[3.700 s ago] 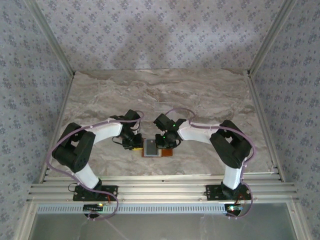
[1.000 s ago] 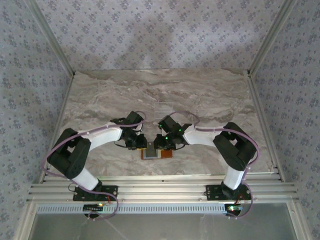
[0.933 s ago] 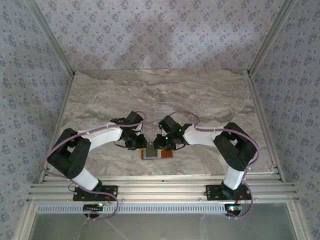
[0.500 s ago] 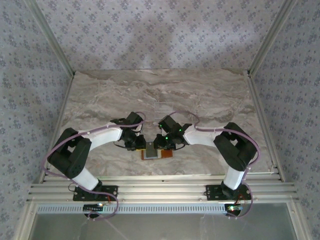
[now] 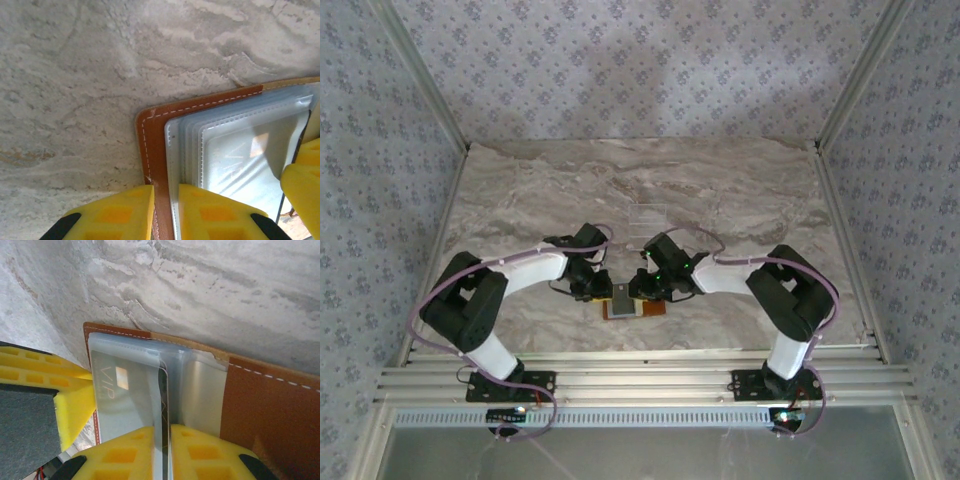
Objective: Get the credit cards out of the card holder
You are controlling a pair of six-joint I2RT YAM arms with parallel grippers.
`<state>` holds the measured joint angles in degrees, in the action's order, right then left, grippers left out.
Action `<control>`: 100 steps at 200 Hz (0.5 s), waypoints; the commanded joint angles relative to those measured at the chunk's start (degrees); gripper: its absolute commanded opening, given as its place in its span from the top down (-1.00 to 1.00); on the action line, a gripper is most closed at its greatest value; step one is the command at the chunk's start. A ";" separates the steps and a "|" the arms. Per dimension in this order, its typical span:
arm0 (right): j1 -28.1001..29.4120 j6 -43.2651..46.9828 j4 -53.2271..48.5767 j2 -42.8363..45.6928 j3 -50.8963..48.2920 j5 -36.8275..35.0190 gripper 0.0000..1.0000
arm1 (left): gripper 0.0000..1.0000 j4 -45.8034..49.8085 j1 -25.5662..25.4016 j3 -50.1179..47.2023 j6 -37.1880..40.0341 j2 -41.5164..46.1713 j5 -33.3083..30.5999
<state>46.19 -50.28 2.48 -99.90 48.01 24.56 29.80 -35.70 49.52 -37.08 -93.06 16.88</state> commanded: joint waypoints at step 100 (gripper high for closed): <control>-0.28 -4.93 17.31 4.16 -6.50 6.18 0.71 | 0.57 3.68 -1.89 0.23 1.00 -4.24 -3.88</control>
<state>45.65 -53.74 12.82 -96.95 42.09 26.65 31.53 -36.40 50.89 -36.88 -93.97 15.55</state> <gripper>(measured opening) 0.150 0.213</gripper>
